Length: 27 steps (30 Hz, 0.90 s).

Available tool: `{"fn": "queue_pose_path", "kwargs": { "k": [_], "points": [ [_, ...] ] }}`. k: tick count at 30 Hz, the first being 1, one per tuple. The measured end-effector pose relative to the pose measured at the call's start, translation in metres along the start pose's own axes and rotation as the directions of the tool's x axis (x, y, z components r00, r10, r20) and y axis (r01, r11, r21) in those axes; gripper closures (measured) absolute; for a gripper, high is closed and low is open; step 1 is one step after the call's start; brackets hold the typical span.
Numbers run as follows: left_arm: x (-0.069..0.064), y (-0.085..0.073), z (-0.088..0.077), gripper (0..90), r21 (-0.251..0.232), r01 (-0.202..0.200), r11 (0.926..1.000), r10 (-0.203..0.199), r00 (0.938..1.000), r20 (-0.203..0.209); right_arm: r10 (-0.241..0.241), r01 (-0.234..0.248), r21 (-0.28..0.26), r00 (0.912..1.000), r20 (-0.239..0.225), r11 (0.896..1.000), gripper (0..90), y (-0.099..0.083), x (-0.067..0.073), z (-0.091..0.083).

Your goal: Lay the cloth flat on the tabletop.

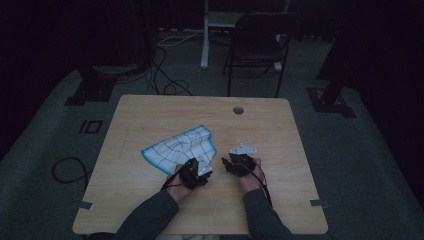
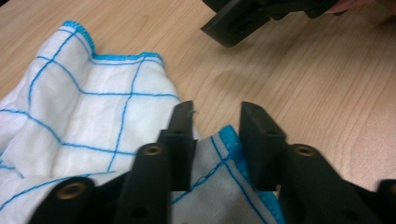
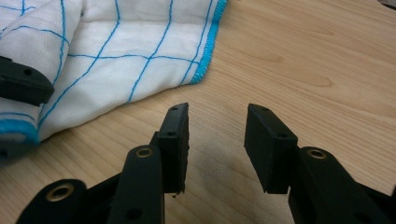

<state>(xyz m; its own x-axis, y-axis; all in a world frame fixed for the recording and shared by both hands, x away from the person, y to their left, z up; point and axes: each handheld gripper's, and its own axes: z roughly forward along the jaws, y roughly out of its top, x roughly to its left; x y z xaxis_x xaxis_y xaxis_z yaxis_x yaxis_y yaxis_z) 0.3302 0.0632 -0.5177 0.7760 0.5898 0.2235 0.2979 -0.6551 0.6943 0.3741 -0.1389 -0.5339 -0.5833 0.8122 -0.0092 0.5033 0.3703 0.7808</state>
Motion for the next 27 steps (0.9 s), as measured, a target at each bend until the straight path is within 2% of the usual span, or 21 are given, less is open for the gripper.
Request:
{"fn": "queue_pose_path", "kwargs": {
  "k": [3,6,16,20,27],
  "points": [
    [0.004,-0.002,-0.002,79.4,-0.006,0.016,0.9998,-0.016,0.9998,0.007,0.001,-0.001,-0.001,1.0000,-0.001,1.000,60.4,0.000,0.000,0.000],
    [0.008,-0.003,-0.005,83.9,-0.013,0.039,0.9992,-0.039,0.9991,0.016,-0.002,0.002,-0.001,1.0000,-0.002,1.000,60.4,0.000,0.001,0.001],
    [0.023,-0.004,-0.015,85.8,-0.043,0.091,0.9950,-0.091,0.9959,0.004,-0.005,0.005,0.000,1.0000,-0.003,1.000,60.4,0.000,0.001,0.001],
    [0.037,-0.005,-0.023,85.9,-0.064,0.124,0.9903,-0.125,0.9919,-0.022,-0.007,0.007,0.001,0.9999,-0.008,1.000,60.5,0.000,0.003,0.002],
    [0.058,-0.011,-0.038,86.1,-0.109,0.188,0.9762,-0.196,0.9784,-0.067,-0.013,0.013,0.004,0.9998,-0.015,1.000,60.5,0.001,0.006,0.004]
  ]
}}
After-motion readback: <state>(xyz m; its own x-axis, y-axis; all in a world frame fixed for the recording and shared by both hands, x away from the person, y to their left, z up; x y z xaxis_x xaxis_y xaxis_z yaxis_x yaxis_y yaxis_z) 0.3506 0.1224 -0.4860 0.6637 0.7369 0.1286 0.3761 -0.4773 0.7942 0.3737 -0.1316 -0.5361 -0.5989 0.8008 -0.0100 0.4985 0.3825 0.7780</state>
